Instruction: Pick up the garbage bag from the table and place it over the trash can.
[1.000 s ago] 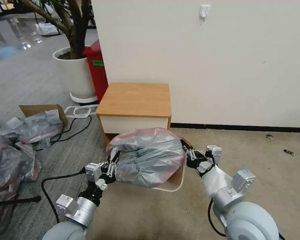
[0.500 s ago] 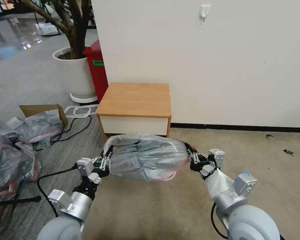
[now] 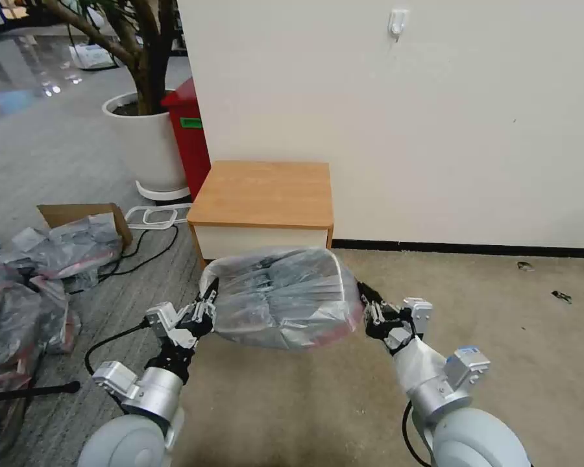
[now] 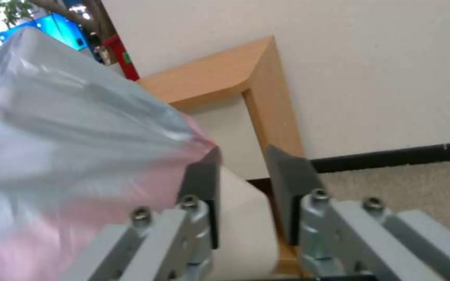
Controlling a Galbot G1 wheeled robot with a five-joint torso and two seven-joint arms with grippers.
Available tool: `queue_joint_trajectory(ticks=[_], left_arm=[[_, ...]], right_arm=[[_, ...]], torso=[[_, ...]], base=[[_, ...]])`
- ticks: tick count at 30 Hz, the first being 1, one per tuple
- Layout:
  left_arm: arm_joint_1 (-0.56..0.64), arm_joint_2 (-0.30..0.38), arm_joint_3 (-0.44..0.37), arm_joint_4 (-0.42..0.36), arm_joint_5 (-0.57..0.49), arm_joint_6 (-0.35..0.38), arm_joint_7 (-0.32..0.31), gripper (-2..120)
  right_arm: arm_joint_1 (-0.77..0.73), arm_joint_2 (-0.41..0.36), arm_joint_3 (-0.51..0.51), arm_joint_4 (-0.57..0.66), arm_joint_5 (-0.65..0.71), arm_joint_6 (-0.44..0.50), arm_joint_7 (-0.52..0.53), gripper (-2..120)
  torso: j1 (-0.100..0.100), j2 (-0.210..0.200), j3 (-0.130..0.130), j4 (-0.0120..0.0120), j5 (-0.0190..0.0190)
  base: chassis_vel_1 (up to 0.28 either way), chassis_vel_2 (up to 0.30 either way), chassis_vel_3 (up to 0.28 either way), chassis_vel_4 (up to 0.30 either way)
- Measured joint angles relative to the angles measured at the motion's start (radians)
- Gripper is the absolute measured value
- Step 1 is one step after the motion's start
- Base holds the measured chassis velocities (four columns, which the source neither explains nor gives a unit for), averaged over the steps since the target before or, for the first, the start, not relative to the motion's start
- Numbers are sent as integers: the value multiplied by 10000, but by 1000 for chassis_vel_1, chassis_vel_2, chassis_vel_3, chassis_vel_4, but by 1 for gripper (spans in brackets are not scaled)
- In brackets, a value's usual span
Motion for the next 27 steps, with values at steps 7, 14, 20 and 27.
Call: queue_joint_trajectory(ticks=[7, 14, 20, 27], left_arm=[[-34, -52, -65, 61, -54, 24, -74, 7], [-104, -184, -169, 476, -142, -18, -89, 7], [-198, -454, -298, 601, -652, -42, -249, 7], [-179, -897, -386, 582, -1019, -40, -323, 7]], right_arm=[[-163, 334, 326, 118, -172, 207, 108, 47], [-714, 1265, 1167, 1003, -201, 579, 257, 73], [-1232, 2313, 1156, 1327, 1822, 755, 385, 95], [-1432, 3661, 297, 879, 3610, 1114, -169, 100]], torso=[[0, 0, 0, -1, 1], [-1, 0, 0, -2, -1], [0, 0, -1, -3, -1], [0, 0, 0, -1, -2]], base=[[0, 0, 0, 0], [0, 0, 0, 0], [0, 0, 0, 0], [0, 0, 0, 0]])
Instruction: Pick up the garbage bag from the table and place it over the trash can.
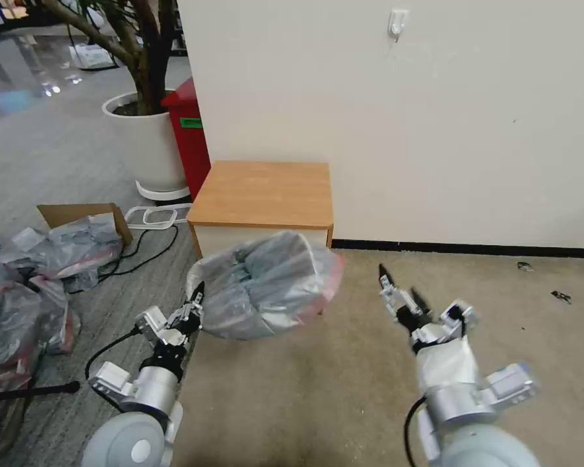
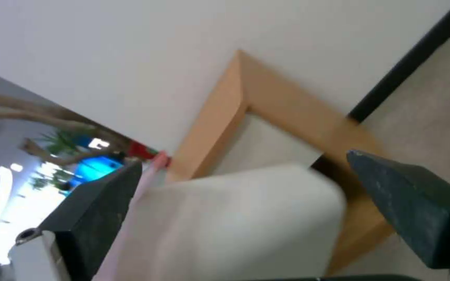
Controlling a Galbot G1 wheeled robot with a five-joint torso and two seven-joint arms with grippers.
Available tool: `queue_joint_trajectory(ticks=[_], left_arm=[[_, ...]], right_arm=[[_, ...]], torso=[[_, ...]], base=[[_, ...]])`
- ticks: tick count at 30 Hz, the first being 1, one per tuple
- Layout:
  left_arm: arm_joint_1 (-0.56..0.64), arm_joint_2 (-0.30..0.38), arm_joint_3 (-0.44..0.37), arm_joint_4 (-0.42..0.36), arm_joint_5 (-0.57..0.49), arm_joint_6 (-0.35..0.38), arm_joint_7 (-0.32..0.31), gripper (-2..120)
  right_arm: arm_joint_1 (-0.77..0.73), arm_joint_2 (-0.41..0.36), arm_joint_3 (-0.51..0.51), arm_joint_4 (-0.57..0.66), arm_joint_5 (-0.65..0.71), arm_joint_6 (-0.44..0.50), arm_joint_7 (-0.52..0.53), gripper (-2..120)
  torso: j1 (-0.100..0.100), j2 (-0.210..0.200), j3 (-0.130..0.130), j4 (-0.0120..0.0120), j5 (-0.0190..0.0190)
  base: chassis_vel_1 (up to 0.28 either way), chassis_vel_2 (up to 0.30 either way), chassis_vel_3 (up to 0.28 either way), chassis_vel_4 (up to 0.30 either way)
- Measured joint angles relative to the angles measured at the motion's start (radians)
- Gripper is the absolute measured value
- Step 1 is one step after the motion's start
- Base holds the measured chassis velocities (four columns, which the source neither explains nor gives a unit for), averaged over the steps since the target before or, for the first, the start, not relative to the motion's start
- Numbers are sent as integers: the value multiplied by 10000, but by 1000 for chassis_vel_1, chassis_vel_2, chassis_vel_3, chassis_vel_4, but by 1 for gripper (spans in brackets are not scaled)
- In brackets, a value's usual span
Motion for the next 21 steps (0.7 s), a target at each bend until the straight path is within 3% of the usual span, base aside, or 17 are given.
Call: queue_joint_trajectory(ticks=[3, 10, 21], left_arm=[[-1, -123, -14, 59, -85, 0, -4, 7], [-17, -94, 20, 150, -110, 0, -6, 7], [-138, -89, 217, 373, -130, -1, -26, 7]], right_arm=[[-19, 873, -508, -208, 68, 227, -954, 99], [58, 1333, -764, -333, 65, 316, -1819, 98], [223, 1096, -1387, -1159, -684, 560, -2748, 92]], torso=[[0, 0, 0, 0, 0], [0, 0, 0, 0, 0], [0, 0, 0, 0, 2]], base=[[0, 0, 0, 0], [0, 0, 0, 0], [0, 0, 0, 0]])
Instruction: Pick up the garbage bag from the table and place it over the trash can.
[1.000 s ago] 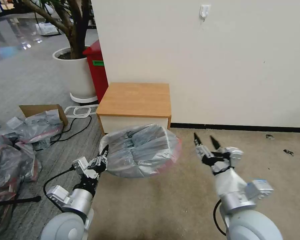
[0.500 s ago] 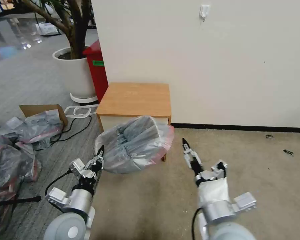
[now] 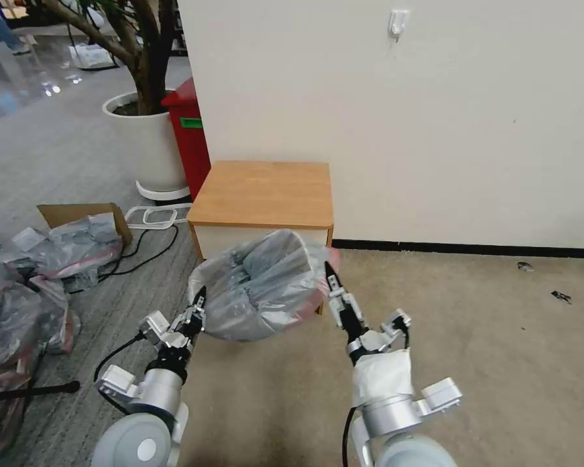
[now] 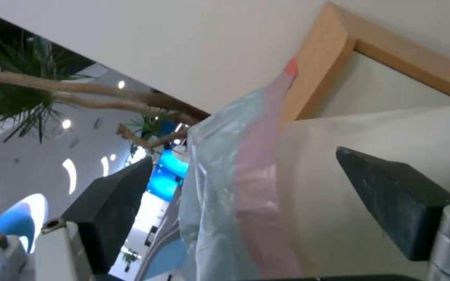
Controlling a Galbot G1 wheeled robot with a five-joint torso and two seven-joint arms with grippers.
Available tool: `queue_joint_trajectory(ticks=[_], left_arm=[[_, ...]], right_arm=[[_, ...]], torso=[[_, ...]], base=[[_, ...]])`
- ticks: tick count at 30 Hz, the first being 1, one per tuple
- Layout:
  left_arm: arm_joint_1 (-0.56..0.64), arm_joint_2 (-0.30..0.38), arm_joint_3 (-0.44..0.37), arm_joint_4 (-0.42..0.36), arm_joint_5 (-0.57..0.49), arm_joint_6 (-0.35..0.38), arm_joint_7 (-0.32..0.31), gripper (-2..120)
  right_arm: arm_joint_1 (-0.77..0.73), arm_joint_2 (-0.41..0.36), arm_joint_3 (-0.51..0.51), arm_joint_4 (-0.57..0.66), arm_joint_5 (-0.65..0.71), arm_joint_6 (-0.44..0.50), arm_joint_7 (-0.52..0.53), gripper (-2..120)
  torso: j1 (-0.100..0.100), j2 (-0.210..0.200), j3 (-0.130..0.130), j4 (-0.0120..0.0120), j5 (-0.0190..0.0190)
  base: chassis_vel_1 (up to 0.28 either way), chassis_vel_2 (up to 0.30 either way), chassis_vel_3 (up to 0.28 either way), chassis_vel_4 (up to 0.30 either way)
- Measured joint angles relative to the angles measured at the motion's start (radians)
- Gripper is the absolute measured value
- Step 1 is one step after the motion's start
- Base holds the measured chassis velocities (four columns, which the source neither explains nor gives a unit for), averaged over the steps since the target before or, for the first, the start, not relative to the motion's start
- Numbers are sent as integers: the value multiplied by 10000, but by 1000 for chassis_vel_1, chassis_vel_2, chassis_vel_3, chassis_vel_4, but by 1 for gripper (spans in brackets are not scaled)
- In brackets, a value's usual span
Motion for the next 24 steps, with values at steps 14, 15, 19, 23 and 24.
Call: queue_joint_trajectory(ticks=[14, 15, 19, 23, 24], left_arm=[[9, 6, 32, 22, 29, 1, 0, 7], [12, -11, 35, 22, 33, 2, 0, 7], [27, -35, 31, 19, 38, 2, 0, 7], [46, -44, -12, -2, 34, 2, 0, 7], [48, -49, -22, -17, 32, 2, 0, 7]], right_arm=[[316, -313, -144, -105, -102, -16, -117, 51], [337, -313, -135, -107, -102, -5, -133, 46], [386, -284, -108, -107, -100, 11, -155, 31], [389, -243, -111, -108, -110, 34, -170, 17], [388, -232, -112, -113, -120, 44, -171, 11]], torso=[[0, 0, 0, -1, 0], [0, 0, 0, 0, 0], [0, 0, 0, -1, 0], [0, 0, 0, -1, 0], [0, 0, 0, -1, 0]], base=[[0, 0, 0, 0], [0, 0, 0, 0], [0, 0, 0, 0], [0, 0, 0, 0], [0, 0, 0, 0]])
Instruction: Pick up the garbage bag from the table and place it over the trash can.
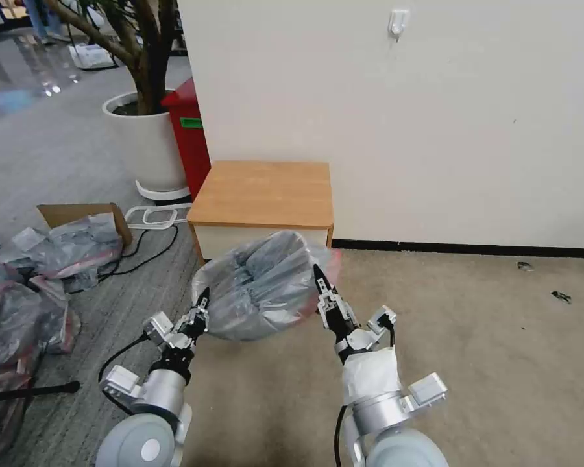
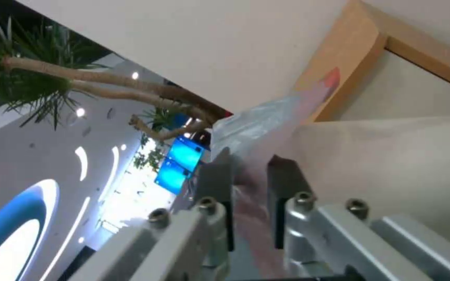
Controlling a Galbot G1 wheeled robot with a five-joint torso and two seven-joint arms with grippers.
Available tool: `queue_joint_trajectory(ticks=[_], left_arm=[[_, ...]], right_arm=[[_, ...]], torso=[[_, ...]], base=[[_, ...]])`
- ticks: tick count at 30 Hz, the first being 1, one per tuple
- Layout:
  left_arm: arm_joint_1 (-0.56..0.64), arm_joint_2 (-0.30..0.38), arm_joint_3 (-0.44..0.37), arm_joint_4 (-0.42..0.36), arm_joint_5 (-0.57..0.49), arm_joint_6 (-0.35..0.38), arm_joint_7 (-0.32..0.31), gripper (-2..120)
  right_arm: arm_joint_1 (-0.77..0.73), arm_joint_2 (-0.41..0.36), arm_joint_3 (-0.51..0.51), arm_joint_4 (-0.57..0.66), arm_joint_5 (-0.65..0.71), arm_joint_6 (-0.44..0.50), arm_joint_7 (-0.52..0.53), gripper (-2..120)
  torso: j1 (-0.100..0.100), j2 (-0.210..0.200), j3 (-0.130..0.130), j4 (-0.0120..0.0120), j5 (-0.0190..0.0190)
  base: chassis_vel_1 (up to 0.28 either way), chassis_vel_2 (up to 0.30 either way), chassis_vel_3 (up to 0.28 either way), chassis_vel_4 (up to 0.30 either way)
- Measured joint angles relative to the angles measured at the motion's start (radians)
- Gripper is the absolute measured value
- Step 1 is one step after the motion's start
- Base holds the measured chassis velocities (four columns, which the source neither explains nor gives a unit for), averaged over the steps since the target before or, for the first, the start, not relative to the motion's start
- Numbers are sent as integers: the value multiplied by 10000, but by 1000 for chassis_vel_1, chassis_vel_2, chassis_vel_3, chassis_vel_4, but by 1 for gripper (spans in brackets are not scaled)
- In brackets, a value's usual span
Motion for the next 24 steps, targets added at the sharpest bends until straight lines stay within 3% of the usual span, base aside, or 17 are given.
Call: queue_joint_trajectory(ticks=[4, 24], left_arm=[[2, -24, -18, -19, -18, 0, 0, 7], [-16, -116, -234, -560, -1532, 568, -527, 7]], right_arm=[[-15, 24, -9, -16, -57, 39, -4, 0], [-58, 43, 334, -452, -534, 739, -217, 0]], torso=[[0, 0, 0, 0, 0], [0, 0, 0, 0, 0]], base=[[0, 0, 0, 0], [0, 0, 0, 0]])
